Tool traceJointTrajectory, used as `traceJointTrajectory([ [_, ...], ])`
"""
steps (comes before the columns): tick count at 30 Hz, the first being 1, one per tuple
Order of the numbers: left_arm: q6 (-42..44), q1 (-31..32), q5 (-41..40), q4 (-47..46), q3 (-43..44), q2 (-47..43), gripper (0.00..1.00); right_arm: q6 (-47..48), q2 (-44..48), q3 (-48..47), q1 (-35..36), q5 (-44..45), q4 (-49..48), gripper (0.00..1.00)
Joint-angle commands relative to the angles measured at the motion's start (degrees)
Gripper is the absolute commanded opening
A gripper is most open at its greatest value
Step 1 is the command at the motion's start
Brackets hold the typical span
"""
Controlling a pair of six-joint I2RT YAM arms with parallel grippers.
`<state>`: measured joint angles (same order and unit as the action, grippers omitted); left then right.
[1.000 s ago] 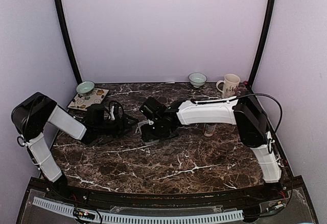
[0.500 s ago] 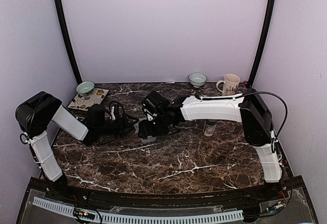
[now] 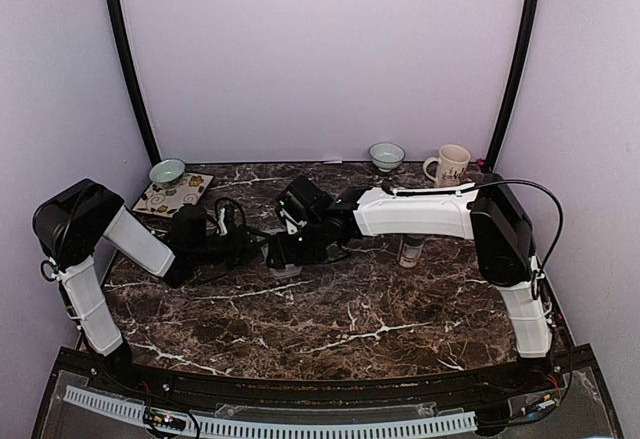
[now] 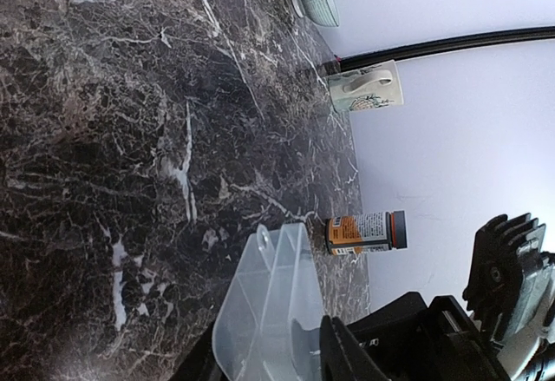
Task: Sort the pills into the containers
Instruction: Pass from the right arm to the left
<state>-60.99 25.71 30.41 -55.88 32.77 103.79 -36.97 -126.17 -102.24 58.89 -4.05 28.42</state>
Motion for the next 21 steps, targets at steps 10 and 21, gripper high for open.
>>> traceJointTrajectory([
  [10,-2.21,0.56,5.48,-10.14,0.77,1.70,0.25,1.84,5.41,2.22,-1.24,0.76,-2.69,0.71],
  [21,-1.14,0.31,10.73,-10.95,5.48,3.69,0.23,8.24,18.60,14.82,-3.26,5.57,-6.47,1.00],
])
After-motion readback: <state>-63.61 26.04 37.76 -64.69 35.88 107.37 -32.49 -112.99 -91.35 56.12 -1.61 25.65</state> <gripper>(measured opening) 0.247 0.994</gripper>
